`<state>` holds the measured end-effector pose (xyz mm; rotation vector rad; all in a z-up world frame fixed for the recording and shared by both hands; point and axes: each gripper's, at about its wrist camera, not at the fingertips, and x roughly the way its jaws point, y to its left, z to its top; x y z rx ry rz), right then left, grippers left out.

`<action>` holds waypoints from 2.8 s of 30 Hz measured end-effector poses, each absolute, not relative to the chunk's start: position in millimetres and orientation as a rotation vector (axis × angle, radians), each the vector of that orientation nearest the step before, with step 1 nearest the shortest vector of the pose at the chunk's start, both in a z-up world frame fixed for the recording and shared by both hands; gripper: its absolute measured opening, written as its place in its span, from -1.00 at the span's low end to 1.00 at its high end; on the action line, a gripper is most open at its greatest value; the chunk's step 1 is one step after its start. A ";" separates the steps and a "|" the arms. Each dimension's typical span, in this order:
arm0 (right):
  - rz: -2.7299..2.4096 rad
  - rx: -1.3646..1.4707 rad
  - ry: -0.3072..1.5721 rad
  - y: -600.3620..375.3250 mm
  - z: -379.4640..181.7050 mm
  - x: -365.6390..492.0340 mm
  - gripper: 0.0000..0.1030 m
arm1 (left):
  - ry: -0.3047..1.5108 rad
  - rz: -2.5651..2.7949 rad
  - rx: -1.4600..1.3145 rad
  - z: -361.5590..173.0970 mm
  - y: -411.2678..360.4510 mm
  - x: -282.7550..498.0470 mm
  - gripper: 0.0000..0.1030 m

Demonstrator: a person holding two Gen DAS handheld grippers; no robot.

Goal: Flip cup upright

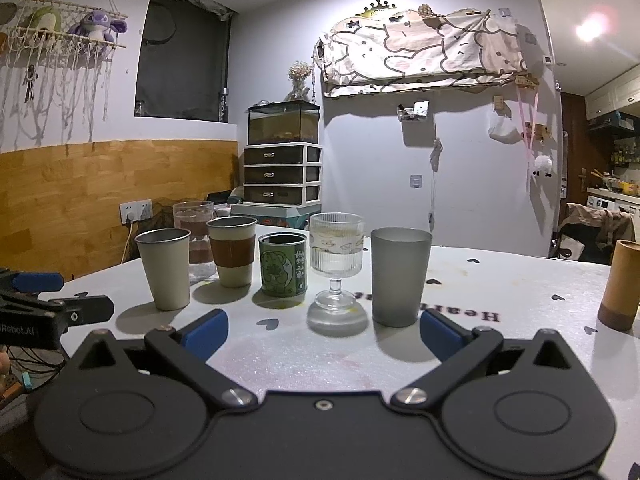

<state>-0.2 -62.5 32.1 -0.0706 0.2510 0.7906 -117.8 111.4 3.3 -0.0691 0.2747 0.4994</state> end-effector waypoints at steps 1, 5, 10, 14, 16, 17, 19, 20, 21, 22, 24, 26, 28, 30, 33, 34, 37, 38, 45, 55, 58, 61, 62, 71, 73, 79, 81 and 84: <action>0.790 -0.071 0.251 -62.4 32.1 -0.2 1.00 | 0.275 0.499 -0.069 3.6 111.4 -118.0 1.00; 0.791 -0.071 0.252 -62.6 31.6 -0.4 1.00 | 0.278 0.501 -0.068 2.7 111.2 -117.3 1.00; 0.791 -0.071 0.252 -62.5 31.9 -0.5 1.00 | 0.280 0.500 -0.068 0.8 111.6 -116.5 1.00; 0.791 -0.072 0.252 -62.7 32.1 -0.4 1.00 | 0.280 0.500 -0.068 0.8 111.6 -116.5 1.00; 0.791 -0.072 0.252 -62.9 32.2 -0.2 1.00 | 0.280 0.499 -0.068 1.0 111.7 -116.6 1.00; 0.791 -0.072 0.252 -63.0 32.3 -0.2 1.00 | 0.280 0.498 -0.068 0.6 111.4 -116.4 1.00; 0.790 -0.073 0.252 -63.1 32.3 -0.1 1.00 | 0.279 0.500 -0.067 1.0 111.4 -116.6 1.00; 0.789 -0.073 0.252 -63.2 32.3 -0.3 1.00 | 0.279 0.499 -0.068 1.1 111.4 -116.5 1.00; 0.789 -0.073 0.252 -63.2 31.7 -0.2 1.00 | 0.279 0.500 -0.068 0.5 111.4 -116.2 1.00; 0.790 -0.073 0.252 -63.2 31.7 -0.2 1.00 | 0.280 0.501 -0.068 -0.7 111.7 -115.8 1.00; 0.789 -0.074 0.252 -62.9 31.7 -0.3 1.00 | 0.281 0.502 -0.070 -1.6 112.0 -115.7 1.00; 0.790 -0.076 0.253 -63.2 31.2 -0.1 1.00 | 0.281 0.502 -0.069 -1.7 112.7 -115.4 1.00; 0.791 -0.079 0.253 -63.4 31.4 -0.3 1.00 | 0.281 0.502 -0.069 -1.4 113.0 -115.6 1.00; 0.792 -0.079 0.253 -63.4 32.0 -0.1 1.00 | 0.281 0.503 -0.069 -1.7 113.5 -115.6 1.00; 0.792 -0.080 0.252 -64.0 32.0 -0.2 1.00 | 0.280 0.502 -0.070 -1.6 113.6 -115.6 1.00; 0.793 -0.080 0.252 -63.5 32.1 -0.2 1.00 | 0.281 0.502 -0.070 -1.4 113.5 -115.6 1.00; 0.794 -0.080 0.252 -63.5 32.2 -0.2 1.00 | 0.281 0.504 -0.070 -1.8 113.5 -115.5 1.00; 0.794 -0.080 0.252 -63.5 32.3 -0.2 1.00 | 0.282 0.507 -0.070 -1.4 113.6 -115.4 1.00; 0.794 -0.081 0.252 -63.4 32.3 -0.4 1.00 | 0.284 0.508 -0.070 -1.4 114.3 -115.8 1.00; 0.793 -0.081 0.252 -63.5 32.5 -0.3 1.00 | 0.284 0.509 -0.071 -1.2 114.1 -115.7 1.00; 0.794 -0.081 0.251 -63.8 32.6 -0.2 1.00 | 0.283 0.509 -0.071 -1.0 114.1 -115.7 1.00; 0.793 -0.080 0.252 -63.8 32.6 -0.3 1.00 | 0.284 0.509 -0.070 -0.9 114.1 -115.6 1.00; 0.793 -0.080 0.252 -63.9 32.6 -0.2 1.00 | 0.284 0.509 -0.070 -1.3 114.2 -115.7 1.00; 0.795 -0.081 0.250 -64.1 33.6 -0.4 1.00 | 0.283 0.508 -0.071 -0.5 114.6 -115.8 1.00; 0.794 -0.081 0.250 -64.4 33.6 -0.4 1.00 | 0.284 0.509 -0.071 -0.5 114.6 -115.7 1.00; 0.794 -0.081 0.251 -63.9 33.3 -0.3 1.00 | 0.284 0.509 -0.071 -0.4 114.6 -115.8 1.00; 0.794 -0.081 0.251 -64.0 33.3 -0.3 1.00 | 0.284 0.509 -0.071 -0.5 114.6 -115.8 1.00; 0.794 -0.081 0.250 -64.0 33.2 -0.4 1.00 | 0.284 0.508 -0.071 -0.4 114.7 -115.9 1.00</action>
